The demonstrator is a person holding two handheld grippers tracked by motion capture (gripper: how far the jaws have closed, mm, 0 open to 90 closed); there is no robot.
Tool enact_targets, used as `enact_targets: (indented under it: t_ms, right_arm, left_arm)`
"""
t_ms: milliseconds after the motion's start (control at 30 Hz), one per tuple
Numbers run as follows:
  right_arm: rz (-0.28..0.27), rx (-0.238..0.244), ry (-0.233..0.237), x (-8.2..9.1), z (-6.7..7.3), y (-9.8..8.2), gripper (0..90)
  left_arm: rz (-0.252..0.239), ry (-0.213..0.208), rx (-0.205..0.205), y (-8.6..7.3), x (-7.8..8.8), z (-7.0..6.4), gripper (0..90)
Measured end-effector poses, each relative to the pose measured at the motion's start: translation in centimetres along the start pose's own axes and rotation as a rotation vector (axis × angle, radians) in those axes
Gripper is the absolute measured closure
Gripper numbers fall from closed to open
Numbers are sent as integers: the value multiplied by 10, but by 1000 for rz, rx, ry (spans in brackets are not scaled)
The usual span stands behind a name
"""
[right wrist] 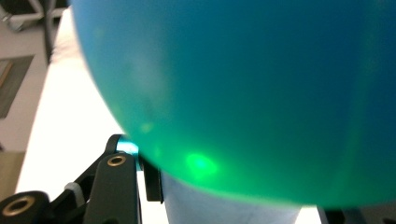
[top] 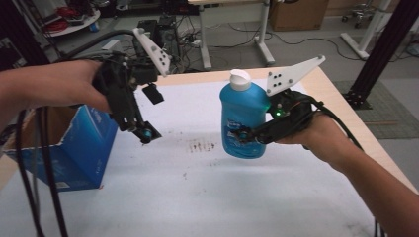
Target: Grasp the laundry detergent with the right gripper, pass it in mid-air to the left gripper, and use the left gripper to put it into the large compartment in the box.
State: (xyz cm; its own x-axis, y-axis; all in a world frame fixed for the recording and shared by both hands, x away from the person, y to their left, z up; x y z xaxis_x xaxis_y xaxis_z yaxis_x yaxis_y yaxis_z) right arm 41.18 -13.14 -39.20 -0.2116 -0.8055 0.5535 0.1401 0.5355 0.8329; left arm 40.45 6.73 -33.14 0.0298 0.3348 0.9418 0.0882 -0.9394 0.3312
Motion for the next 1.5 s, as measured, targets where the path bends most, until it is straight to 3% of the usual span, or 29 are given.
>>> enact_targets:
  t_ms: [267,667,900,1500]
  right_arm:
    - [22,51,81,-7,15,7,451]
    - [46,87,126,-20,27,17,451]
    - [59,115,179,-35,35,30,451]
    - [69,120,259,-62,46,48,451]
  left_arm:
    - [19,-31,-24,11,3,-9,17]
    - [32,-41,-55,28,5,-14,17]
    - [38,-60,-71,36,4,-18,17]
    - [62,-52,-74,40,3,-20,17]
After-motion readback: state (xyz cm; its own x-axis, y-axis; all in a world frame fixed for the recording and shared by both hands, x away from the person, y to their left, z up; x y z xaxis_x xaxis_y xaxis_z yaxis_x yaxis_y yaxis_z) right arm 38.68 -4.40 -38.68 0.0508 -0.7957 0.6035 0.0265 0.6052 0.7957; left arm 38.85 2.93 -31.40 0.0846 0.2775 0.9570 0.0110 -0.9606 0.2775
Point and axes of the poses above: each handheld gripper's, and its own axes: x roughly backward along the jaws, y roughly out of its top, z roughly to its left, the point moved 8 cm from there along -x, roughly forward along the jaws, and after that the axes turned 2 degrees about z, right-handed, at the moved point
